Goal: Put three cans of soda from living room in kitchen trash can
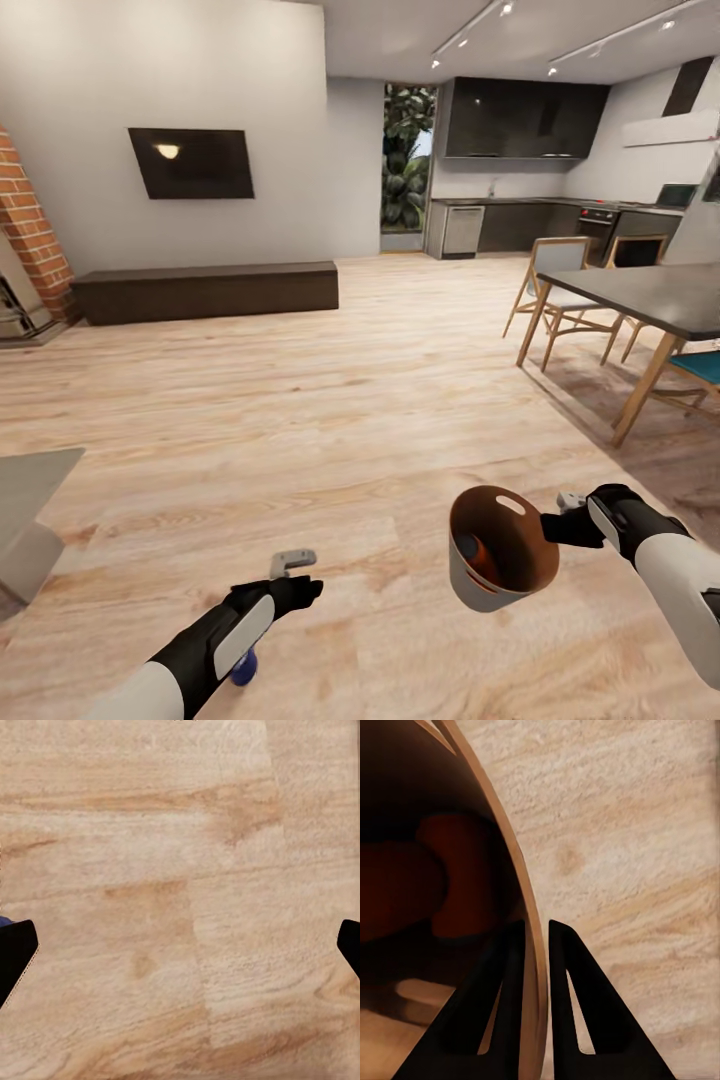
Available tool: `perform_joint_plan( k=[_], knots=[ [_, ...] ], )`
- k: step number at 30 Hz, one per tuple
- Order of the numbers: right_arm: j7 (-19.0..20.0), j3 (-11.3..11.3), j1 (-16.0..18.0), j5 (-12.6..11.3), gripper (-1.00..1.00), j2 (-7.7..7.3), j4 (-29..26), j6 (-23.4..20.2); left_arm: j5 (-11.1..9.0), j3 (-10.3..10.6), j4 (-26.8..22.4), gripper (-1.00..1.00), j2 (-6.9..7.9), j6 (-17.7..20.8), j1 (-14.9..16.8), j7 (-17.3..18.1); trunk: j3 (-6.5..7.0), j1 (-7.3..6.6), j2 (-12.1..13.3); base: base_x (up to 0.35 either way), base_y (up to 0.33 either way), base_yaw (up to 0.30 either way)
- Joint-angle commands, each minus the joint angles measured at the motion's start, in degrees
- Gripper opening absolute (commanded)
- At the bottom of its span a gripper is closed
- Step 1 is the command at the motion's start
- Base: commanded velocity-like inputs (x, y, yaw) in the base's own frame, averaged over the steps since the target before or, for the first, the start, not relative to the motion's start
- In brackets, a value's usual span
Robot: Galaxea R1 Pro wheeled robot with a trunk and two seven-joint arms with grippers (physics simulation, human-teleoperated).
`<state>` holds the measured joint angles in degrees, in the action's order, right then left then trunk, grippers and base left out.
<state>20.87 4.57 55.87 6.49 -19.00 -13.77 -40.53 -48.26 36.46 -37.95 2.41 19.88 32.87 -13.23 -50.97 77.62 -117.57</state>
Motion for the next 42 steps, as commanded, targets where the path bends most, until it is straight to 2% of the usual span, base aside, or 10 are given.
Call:
perform_joint_plan(
  k=[1,18,42],
  knots=[
    [0.31,0.56,0.03,-1.36,-1.00,0.01,-0.02,-0.25,-0.05,0.01,0.03,1.00,0.02,0.02,0.00,-0.01,0.01,0.00,0.00,0.097,0.254,-0.136],
    [0.31,0.52,0.03,-1.36,-1.00,0.06,-0.03,-0.23,-0.06,-0.04,0.07,1.00,-0.03,-0.14,0.00,-0.02,0.01,0.00,0.00,0.209,0.248,-0.020],
    [0.23,0.57,0.03,-1.21,-1.00,0.18,0.04,-0.18,0.20,-0.01,0.15,1.00,-0.99,-0.16,0.00,-0.04,0.01,0.00,0.00,0.044,0.064,0.000]
  ],
)
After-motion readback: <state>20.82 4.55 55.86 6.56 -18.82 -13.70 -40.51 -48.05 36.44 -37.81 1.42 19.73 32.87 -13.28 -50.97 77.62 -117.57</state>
